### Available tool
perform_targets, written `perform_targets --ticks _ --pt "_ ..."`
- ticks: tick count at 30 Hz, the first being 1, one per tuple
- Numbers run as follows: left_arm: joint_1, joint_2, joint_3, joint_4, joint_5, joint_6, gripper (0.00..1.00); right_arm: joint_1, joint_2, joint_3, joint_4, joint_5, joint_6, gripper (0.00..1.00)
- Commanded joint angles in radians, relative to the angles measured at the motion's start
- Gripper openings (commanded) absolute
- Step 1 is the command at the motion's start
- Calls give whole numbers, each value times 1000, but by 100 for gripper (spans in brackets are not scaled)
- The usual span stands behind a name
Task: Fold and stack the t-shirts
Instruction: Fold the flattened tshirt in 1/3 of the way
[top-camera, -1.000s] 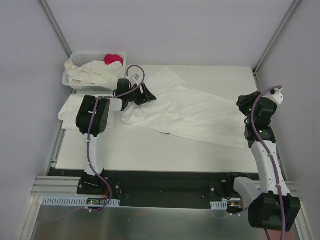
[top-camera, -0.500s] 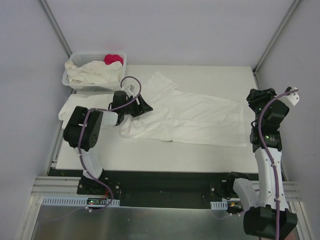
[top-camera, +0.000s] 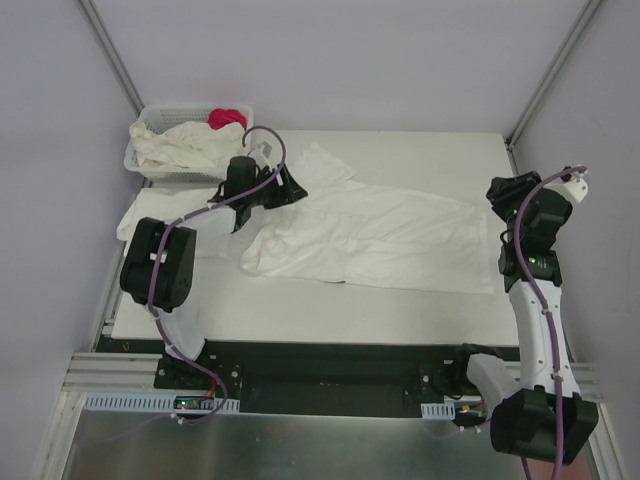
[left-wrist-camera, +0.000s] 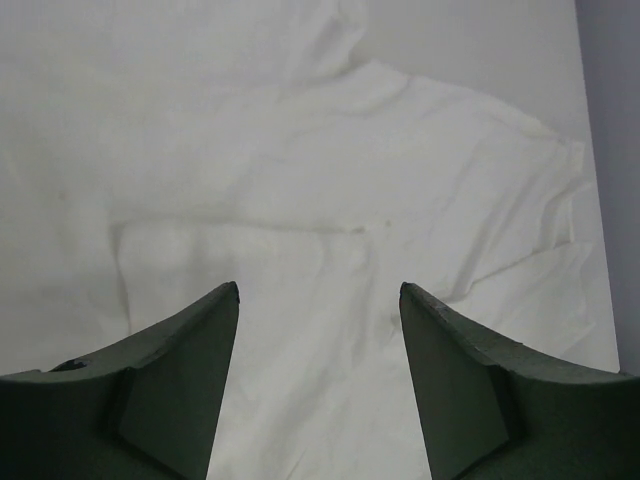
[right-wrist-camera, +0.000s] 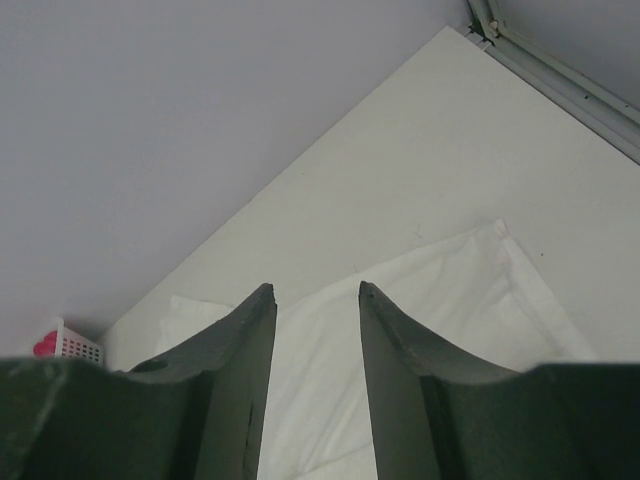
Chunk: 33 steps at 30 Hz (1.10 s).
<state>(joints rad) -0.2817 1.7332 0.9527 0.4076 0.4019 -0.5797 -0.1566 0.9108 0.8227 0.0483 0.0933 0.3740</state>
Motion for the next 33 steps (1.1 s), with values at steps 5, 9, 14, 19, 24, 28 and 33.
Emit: perform_targets --ticks 5,9,14,19,24,28,33 --pt "24 264 414 -160 23 104 65 -9 77 73 39 -135 2 43" --pt "56 390 581 -190 58 95 65 -11 94 67 41 -162 3 43" --pt "96 517 710 -217 80 92 65 -11 77 43 44 -175 3 43" --pt "108 543 741 -222 87 93 65 -12 40 9 35 -150 -9 43" --pt "108 517 660 -208 92 83 65 -21 2 6 33 -139 -3 43" --pt "108 456 519 -122 83 57 65 -27 -16 24 24 -136 -1 43" --pt "108 395 344 -38 68 4 64 -43 -35 55 13 -125 -1 43"
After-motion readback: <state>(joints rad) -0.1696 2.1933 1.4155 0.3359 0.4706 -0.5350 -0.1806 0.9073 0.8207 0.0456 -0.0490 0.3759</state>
